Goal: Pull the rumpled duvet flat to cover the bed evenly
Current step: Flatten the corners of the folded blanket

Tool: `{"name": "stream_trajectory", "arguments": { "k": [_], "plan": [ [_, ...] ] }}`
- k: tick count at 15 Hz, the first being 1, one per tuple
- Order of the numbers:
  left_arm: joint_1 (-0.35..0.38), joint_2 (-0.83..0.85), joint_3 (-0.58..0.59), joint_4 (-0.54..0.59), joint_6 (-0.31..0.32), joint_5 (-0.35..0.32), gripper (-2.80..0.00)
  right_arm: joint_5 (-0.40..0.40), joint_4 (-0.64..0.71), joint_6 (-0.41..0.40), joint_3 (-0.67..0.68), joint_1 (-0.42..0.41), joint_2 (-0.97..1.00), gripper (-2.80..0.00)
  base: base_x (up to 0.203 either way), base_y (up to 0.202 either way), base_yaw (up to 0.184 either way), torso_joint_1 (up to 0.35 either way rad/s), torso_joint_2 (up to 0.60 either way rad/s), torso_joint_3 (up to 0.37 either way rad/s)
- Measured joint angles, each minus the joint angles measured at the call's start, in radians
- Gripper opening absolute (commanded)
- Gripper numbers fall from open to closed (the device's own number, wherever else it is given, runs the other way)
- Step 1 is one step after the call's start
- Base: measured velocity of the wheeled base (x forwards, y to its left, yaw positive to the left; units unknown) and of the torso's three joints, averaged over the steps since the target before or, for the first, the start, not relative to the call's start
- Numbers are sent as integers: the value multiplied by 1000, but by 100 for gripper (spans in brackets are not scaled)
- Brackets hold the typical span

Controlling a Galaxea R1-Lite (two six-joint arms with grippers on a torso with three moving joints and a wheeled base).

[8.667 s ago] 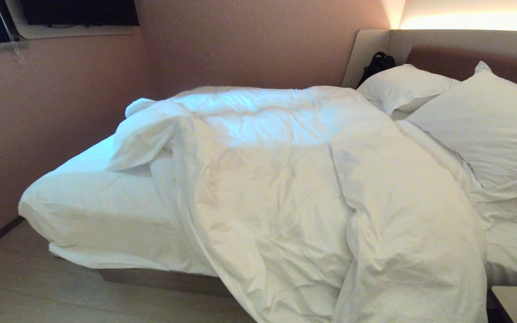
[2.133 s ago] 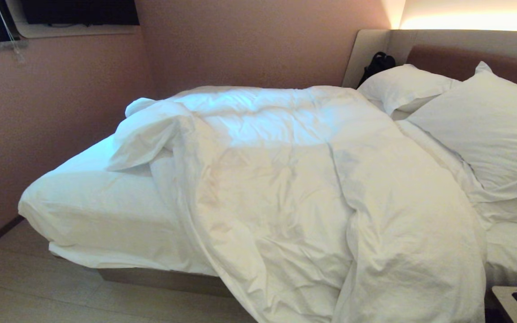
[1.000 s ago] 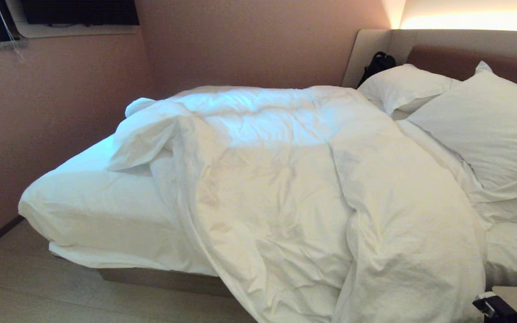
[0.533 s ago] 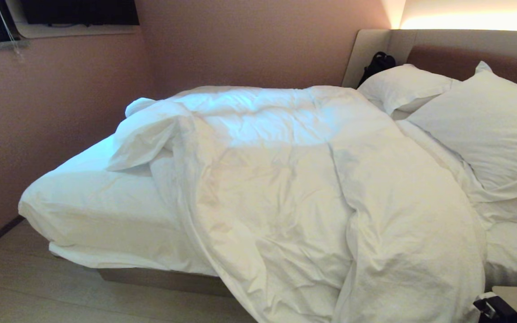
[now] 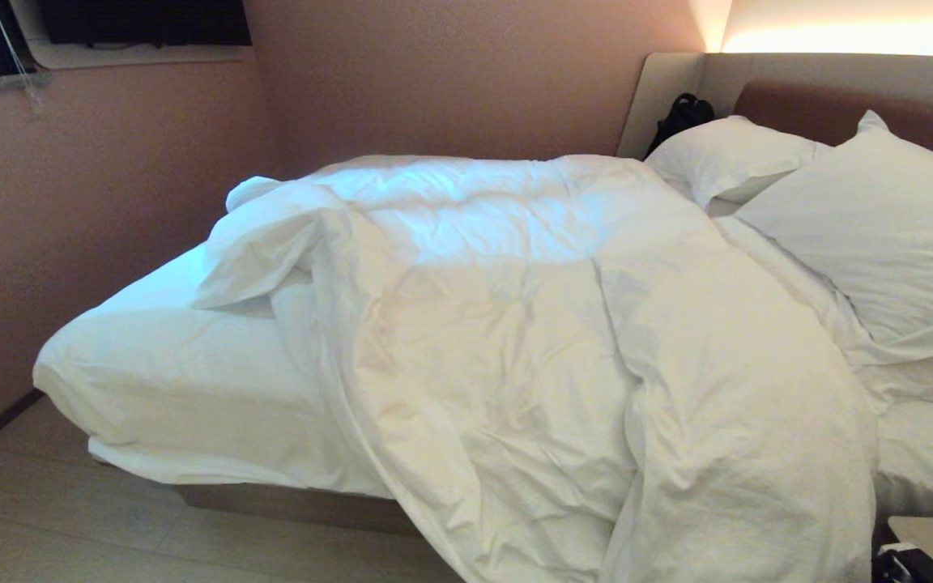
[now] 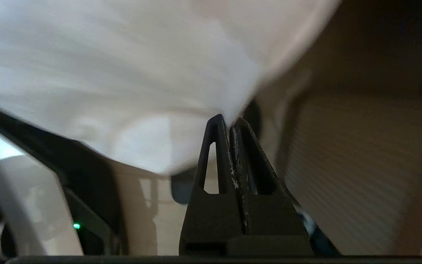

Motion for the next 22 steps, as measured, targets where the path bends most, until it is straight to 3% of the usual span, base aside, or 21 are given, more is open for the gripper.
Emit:
{"name": "stream_trajectory", "arguments": {
  "k": [6,14,18,22],
  "plan": [
    [0,0,0,0,0,0,-280,-75,2,-6,22,-65,-1,-280,0,0,0,0,0,0],
    [0,0,0,0,-1,0,-280,-112,-1,-25,35,-155,-5,-280,0,0,0,0,0,0],
    [0,0,0,0,0,0,-280,-92,-5,-20,38,-168,-23,-280,0,0,0,0,0,0],
    [0,0,0,0,0,0,-280,-18,-5,-19,42,-158,-51,-280,0,0,0,0,0,0]
  ]
}}
